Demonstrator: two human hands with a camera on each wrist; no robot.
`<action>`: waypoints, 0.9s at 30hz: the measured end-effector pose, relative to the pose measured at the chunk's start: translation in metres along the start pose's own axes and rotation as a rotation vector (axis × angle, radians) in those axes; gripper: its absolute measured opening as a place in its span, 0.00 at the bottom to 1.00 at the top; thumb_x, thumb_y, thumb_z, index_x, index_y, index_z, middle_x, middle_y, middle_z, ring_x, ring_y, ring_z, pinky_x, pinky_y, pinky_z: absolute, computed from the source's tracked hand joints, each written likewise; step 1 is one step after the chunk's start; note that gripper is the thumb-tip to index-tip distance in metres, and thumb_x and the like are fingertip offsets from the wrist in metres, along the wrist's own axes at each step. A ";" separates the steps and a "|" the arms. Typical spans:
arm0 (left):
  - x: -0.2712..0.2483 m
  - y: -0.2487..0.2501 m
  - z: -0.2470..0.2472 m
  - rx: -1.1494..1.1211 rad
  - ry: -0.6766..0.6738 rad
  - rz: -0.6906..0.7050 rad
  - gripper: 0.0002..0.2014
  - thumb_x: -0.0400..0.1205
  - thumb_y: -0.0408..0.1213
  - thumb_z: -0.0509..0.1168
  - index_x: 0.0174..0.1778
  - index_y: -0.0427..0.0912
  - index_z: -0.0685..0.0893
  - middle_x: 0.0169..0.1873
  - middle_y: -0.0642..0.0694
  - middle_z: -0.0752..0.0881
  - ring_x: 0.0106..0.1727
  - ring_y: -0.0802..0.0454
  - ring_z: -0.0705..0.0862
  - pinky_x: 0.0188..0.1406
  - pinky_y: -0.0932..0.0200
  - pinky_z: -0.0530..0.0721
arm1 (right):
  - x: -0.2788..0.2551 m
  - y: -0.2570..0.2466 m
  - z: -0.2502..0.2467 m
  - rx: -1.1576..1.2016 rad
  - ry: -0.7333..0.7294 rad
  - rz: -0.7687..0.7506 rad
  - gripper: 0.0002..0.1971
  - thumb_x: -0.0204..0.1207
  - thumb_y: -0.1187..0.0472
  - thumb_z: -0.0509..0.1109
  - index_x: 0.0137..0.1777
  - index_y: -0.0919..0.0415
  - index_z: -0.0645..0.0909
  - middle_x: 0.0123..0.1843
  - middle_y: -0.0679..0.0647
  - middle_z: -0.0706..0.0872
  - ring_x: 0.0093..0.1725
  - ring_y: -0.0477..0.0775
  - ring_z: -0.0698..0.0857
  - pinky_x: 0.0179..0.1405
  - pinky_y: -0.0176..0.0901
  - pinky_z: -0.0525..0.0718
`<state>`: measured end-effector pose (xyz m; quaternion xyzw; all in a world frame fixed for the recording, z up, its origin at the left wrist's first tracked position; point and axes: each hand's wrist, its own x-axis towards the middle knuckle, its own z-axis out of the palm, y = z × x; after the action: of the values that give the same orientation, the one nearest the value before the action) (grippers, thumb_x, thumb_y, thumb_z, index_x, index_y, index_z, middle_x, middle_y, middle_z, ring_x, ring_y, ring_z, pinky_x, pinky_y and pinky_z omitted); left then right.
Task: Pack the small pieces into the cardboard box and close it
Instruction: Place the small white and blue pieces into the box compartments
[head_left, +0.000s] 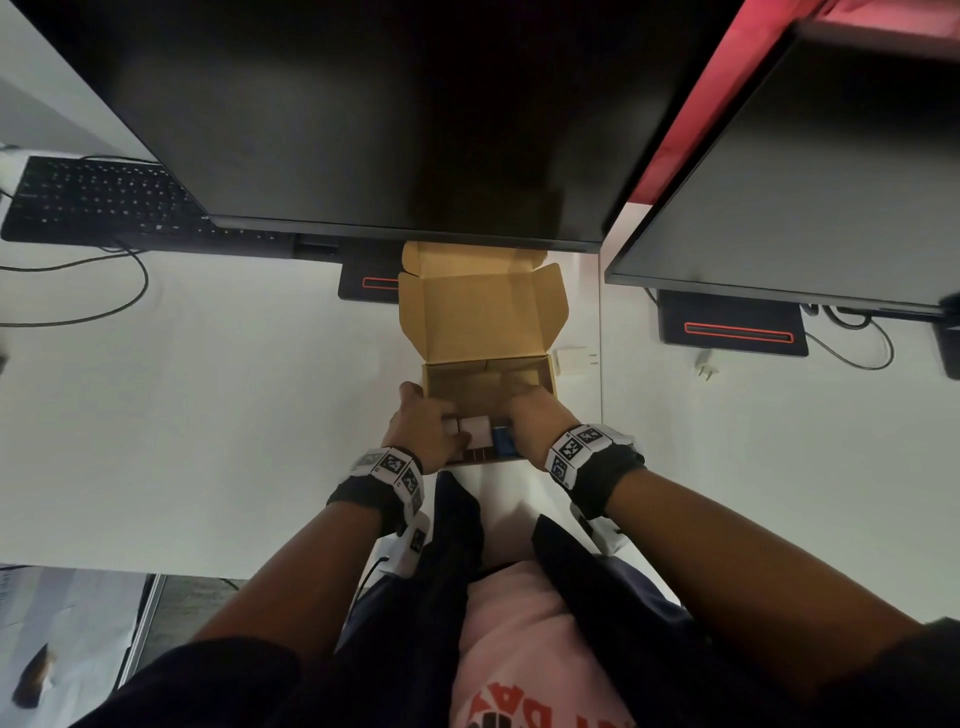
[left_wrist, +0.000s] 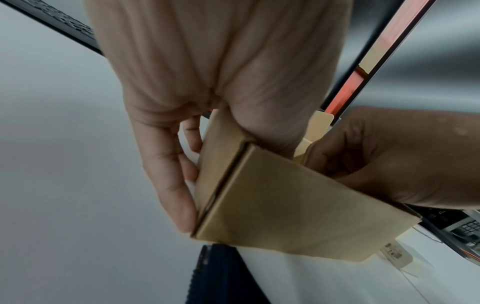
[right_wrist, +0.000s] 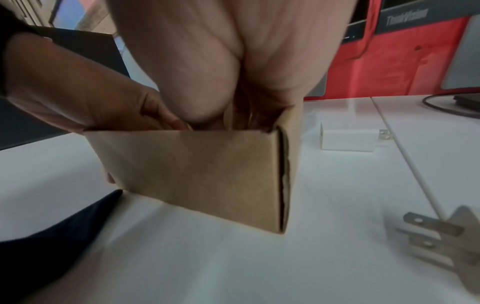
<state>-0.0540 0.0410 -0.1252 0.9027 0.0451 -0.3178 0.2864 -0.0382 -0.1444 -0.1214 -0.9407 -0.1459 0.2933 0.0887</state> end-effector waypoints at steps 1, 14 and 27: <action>0.000 0.000 0.000 -0.003 0.000 0.001 0.17 0.77 0.49 0.73 0.60 0.48 0.86 0.61 0.44 0.64 0.51 0.41 0.77 0.60 0.52 0.78 | -0.001 -0.001 -0.001 -0.017 -0.012 -0.004 0.06 0.78 0.68 0.70 0.51 0.64 0.87 0.54 0.61 0.88 0.51 0.62 0.88 0.52 0.52 0.89; -0.001 -0.007 0.003 -0.072 0.009 0.017 0.24 0.70 0.50 0.77 0.63 0.54 0.85 0.62 0.45 0.65 0.55 0.42 0.78 0.62 0.52 0.79 | -0.036 0.047 -0.011 0.308 0.455 -0.081 0.07 0.77 0.68 0.68 0.50 0.61 0.87 0.51 0.59 0.83 0.45 0.54 0.80 0.47 0.42 0.77; -0.003 -0.001 0.005 -0.115 0.077 0.005 0.19 0.73 0.47 0.78 0.59 0.48 0.89 0.66 0.43 0.67 0.55 0.43 0.79 0.57 0.60 0.77 | -0.067 0.118 0.025 0.162 0.028 0.280 0.30 0.71 0.45 0.78 0.73 0.44 0.73 0.69 0.53 0.75 0.69 0.57 0.77 0.69 0.53 0.80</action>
<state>-0.0598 0.0393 -0.1271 0.8965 0.0720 -0.2793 0.3364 -0.0788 -0.2754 -0.1365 -0.9456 0.0119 0.3005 0.1245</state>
